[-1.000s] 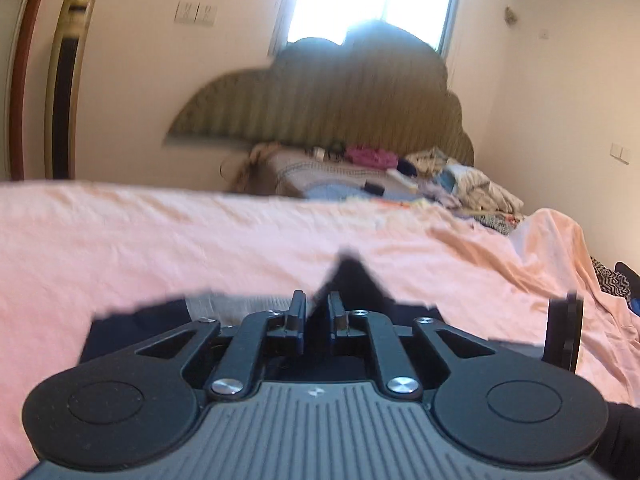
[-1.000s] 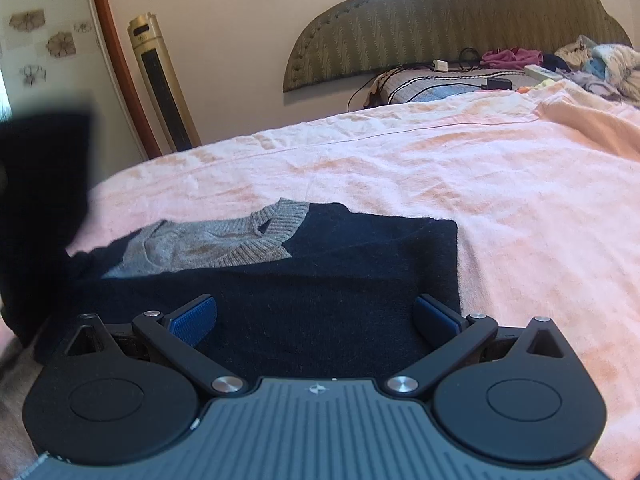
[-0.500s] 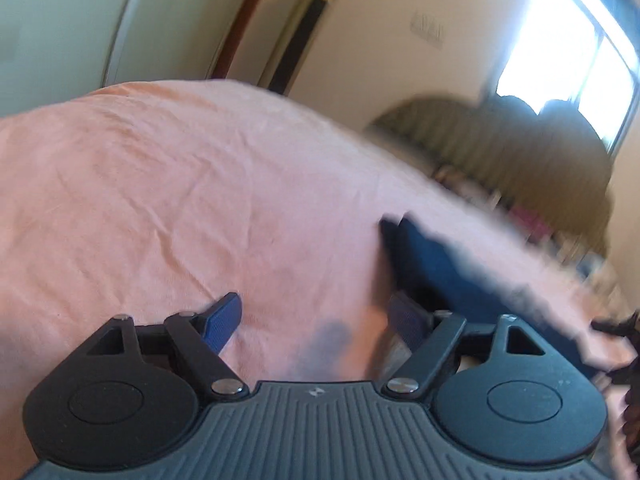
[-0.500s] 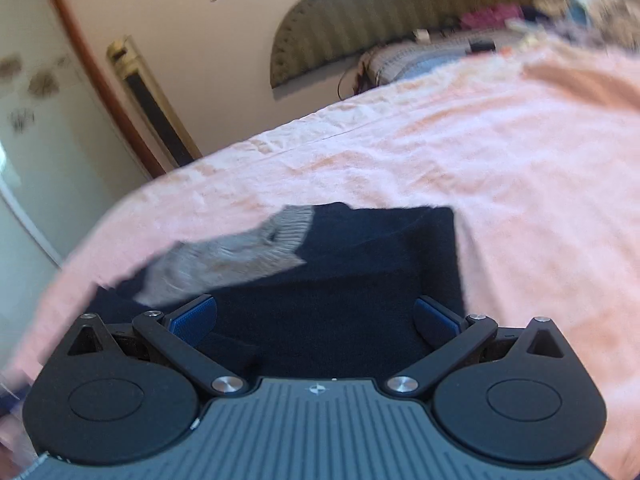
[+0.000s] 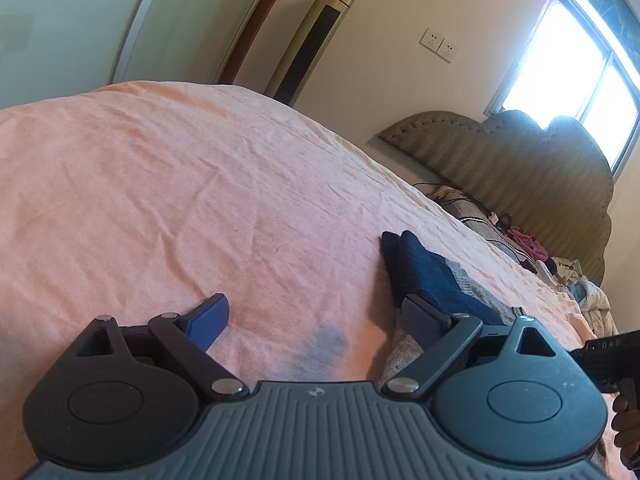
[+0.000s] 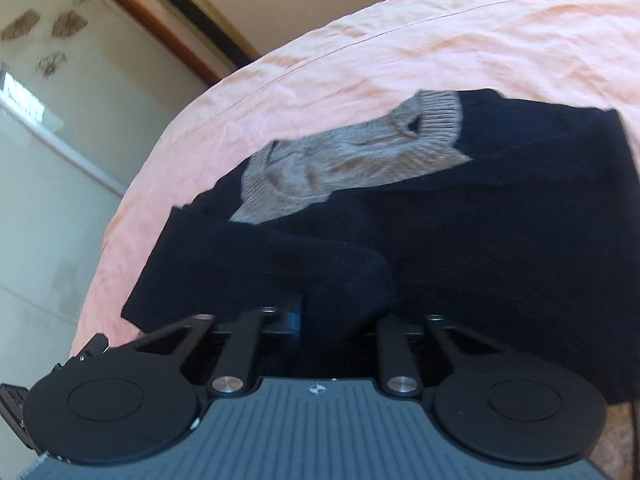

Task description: Fold small clothes

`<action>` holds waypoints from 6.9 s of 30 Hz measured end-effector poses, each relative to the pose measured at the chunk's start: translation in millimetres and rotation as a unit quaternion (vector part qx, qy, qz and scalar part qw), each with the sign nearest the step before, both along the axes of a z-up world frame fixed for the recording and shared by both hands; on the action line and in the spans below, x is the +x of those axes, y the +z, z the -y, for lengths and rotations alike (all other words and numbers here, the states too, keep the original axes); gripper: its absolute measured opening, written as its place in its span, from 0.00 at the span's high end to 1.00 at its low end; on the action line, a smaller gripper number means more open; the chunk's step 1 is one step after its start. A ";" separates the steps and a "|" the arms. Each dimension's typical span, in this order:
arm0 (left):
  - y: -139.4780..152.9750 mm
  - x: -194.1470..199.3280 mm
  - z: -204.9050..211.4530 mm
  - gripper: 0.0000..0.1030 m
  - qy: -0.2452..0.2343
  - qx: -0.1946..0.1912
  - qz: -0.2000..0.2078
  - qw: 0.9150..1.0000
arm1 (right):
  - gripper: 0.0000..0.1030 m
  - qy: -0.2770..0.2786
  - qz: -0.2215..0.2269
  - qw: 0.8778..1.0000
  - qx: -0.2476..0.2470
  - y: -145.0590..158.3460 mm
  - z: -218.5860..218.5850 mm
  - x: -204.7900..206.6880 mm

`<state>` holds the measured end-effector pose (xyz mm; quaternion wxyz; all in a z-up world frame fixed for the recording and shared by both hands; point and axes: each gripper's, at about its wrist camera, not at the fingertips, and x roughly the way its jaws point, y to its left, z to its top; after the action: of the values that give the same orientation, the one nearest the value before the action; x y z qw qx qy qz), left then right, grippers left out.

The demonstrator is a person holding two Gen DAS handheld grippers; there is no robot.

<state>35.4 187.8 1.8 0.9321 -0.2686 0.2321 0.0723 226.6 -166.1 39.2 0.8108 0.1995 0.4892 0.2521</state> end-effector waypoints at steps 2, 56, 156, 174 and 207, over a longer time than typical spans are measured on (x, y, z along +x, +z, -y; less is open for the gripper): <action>-0.3 -0.3 -0.8 0.08 0.000 -0.002 0.001 1.000 | 0.84 0.008 0.024 0.998 0.050 24.3 -4.9 6.0; 37.4 55.4 110.2 0.75 -0.151 0.320 -0.061 0.933 | 0.31 -0.120 0.134 0.981 -0.071 10.9 147.3 -63.3; 7.3 -132.9 12.9 0.93 -0.219 -0.190 -0.147 0.946 | 0.90 -0.020 -0.054 0.991 0.124 -25.2 210.3 -260.4; -1.9 -170.7 31.3 0.94 -0.281 -0.214 -0.150 0.924 | 0.88 0.021 -0.094 0.984 0.148 -33.9 187.6 -312.8; 63.7 -193.9 10.6 0.54 -0.316 0.004 -0.157 0.936 | 0.24 -0.051 -0.018 0.996 0.067 22.1 223.5 -333.2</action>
<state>-158.4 177.2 65.4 0.8593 -0.1634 0.4485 -0.1836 -106.5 -389.6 61.3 0.7985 0.2824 0.4750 0.2387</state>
